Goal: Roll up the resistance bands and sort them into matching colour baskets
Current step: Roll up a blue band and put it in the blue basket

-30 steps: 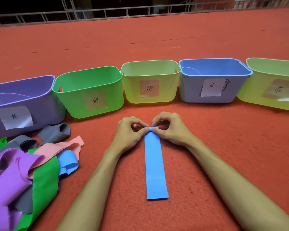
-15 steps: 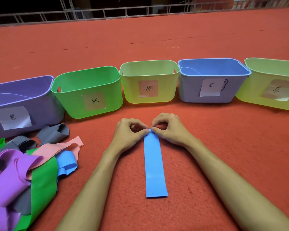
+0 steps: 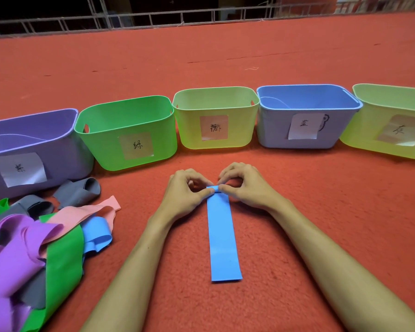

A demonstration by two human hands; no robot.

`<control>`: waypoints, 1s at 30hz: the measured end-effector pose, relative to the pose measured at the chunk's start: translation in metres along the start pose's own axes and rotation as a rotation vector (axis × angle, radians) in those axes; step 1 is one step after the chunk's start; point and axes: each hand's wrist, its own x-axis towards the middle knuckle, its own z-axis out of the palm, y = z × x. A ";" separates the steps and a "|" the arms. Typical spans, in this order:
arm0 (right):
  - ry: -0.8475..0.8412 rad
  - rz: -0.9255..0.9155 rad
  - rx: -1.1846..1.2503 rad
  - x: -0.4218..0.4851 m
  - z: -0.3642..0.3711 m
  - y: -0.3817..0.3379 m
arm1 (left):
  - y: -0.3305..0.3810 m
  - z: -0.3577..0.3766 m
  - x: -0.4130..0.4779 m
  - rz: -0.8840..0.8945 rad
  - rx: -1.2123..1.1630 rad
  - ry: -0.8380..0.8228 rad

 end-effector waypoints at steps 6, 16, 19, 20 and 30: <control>0.032 -0.023 -0.041 -0.002 0.002 -0.002 | -0.005 0.001 0.001 0.011 0.046 0.029; 0.024 -0.046 -0.021 -0.003 0.000 -0.005 | -0.002 0.001 0.001 0.005 0.072 -0.001; 0.028 -0.028 -0.003 -0.001 0.000 -0.004 | -0.001 0.001 0.001 0.008 0.056 -0.001; 0.032 -0.022 0.001 -0.001 0.000 -0.004 | -0.001 0.001 0.001 0.005 0.047 0.000; 0.084 -0.081 -0.079 -0.003 0.003 -0.008 | -0.011 0.002 0.003 -0.006 0.004 0.031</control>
